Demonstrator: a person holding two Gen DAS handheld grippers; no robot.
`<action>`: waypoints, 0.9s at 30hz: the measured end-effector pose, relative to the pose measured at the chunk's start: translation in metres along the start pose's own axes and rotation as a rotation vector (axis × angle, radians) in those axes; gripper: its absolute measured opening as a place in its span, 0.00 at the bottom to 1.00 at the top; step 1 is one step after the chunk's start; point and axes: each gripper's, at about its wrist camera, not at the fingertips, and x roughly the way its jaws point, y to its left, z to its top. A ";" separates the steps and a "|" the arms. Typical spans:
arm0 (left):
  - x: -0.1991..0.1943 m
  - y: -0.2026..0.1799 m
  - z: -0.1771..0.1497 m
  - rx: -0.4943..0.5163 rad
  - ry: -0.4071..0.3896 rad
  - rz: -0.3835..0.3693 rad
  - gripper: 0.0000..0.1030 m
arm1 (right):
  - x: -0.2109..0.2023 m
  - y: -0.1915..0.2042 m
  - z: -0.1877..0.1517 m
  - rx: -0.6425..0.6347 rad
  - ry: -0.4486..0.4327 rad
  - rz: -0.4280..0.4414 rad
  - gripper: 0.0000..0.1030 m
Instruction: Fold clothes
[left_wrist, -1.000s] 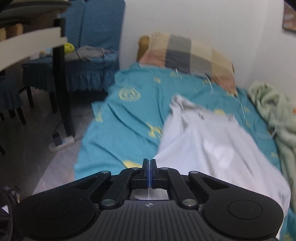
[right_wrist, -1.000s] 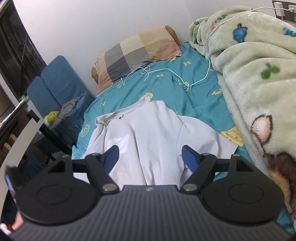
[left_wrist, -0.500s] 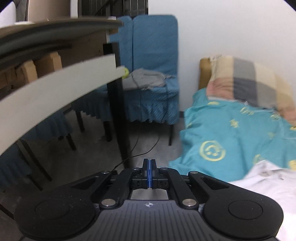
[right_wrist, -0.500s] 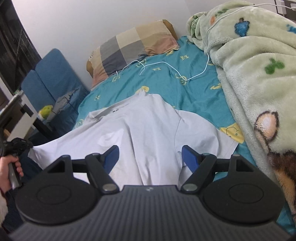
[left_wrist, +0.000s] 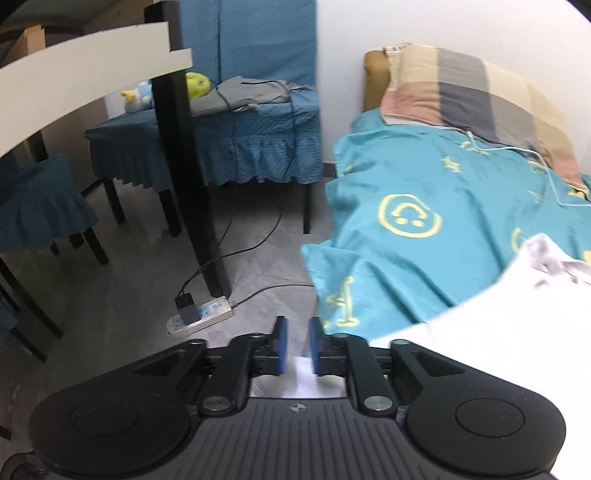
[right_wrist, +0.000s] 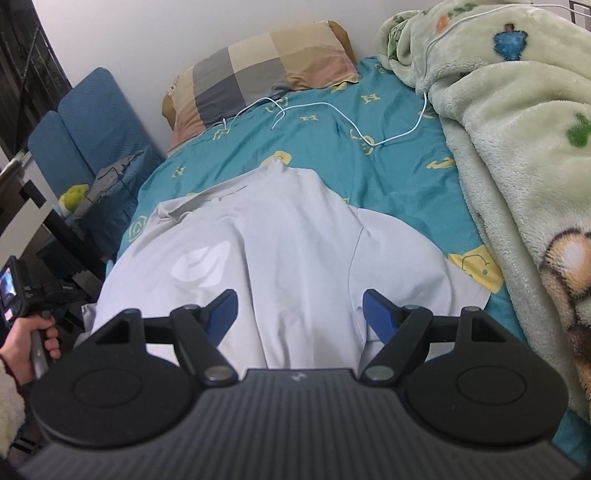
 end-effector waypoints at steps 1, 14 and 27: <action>-0.007 -0.004 0.000 0.010 -0.007 -0.006 0.27 | -0.001 0.000 0.000 -0.008 -0.003 -0.002 0.75; -0.063 -0.097 -0.002 0.136 -0.127 -0.119 0.63 | -0.028 0.003 -0.005 -0.053 -0.039 0.017 0.75; 0.025 -0.207 0.007 0.211 -0.144 -0.179 0.72 | -0.010 0.007 -0.007 -0.031 -0.017 0.034 0.74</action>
